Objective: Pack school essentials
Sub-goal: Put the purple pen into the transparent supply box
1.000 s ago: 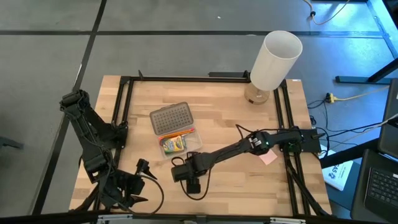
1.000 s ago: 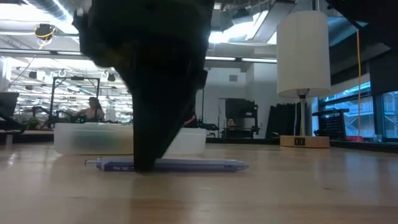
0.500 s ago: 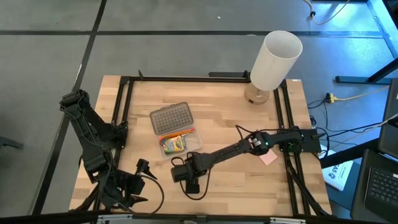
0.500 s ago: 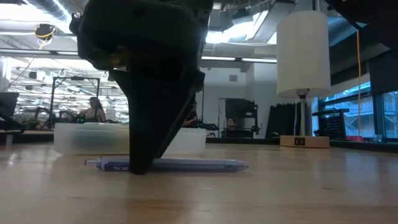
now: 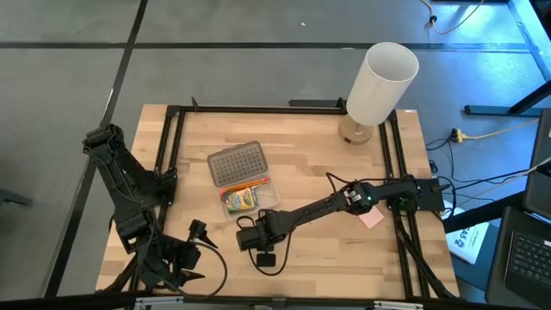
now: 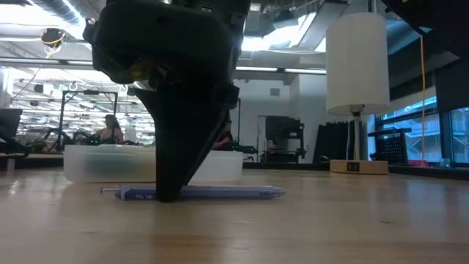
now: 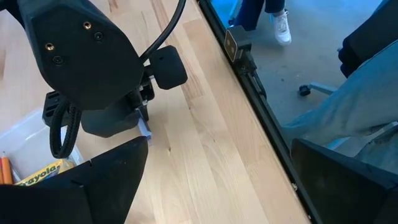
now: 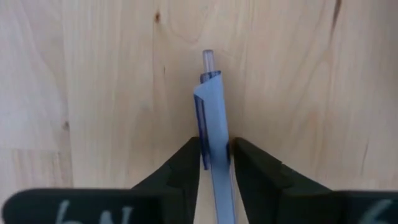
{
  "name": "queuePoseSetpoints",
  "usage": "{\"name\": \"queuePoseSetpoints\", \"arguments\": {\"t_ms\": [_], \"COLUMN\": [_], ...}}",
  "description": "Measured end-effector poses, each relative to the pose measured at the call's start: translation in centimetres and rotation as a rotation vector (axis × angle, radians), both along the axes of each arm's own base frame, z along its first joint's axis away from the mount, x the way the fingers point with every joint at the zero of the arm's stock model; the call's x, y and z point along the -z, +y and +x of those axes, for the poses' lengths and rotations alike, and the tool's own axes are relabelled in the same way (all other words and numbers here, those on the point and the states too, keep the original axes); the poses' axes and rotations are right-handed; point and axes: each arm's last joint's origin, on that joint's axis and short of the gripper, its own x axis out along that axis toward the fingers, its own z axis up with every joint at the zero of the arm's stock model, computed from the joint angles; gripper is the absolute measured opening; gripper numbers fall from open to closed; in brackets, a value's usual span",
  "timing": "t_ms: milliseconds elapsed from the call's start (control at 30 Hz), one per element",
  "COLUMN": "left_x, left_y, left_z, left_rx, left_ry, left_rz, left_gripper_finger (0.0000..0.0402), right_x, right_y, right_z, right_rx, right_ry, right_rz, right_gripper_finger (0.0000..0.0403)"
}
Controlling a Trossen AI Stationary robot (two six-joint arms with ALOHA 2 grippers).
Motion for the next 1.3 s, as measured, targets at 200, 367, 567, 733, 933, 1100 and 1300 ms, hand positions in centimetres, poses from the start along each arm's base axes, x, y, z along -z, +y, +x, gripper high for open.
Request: {"name": "queuePoseSetpoints", "arguments": {"t_ms": [200,367,567,733,933,1100,1300], "left_x": [0.0,0.0,0.0,0.0,0.0,0.0,0.0], "left_y": [0.0,0.0,0.0,0.0,0.0,0.0,0.0], "left_z": [0.0,0.0,0.0,0.0,0.0,0.0,0.0], "left_rx": [0.0,0.0,0.0,0.0,0.0,0.0,0.0], "left_ry": [0.0,0.0,0.0,0.0,0.0,0.0,0.0], "left_rz": [0.0,0.0,0.0,0.0,0.0,0.0,0.0], "left_gripper_finger": [0.0389,0.0389,0.0389,0.0389,0.0389,0.0389,0.0389], "right_x": [0.0,0.0,0.0,-0.6,-1.1,-2.1,-2.1], "right_y": [0.0,0.1,0.1,0.1,0.2,-0.1,-0.5], "right_z": [0.1,0.1,0.1,0.1,0.1,0.1,0.2], "right_rx": [0.001,-0.003,-0.008,-0.031,-0.059,-0.059,-0.072], "right_ry": [-0.006,-0.011,-0.013,-0.02,-0.031,-0.05,-0.051], "right_rz": [0.005,0.009,0.009,0.006,0.011,0.014,0.004], "right_gripper_finger": [0.007,0.0058,0.006,0.006,0.006,0.006,0.006]}}
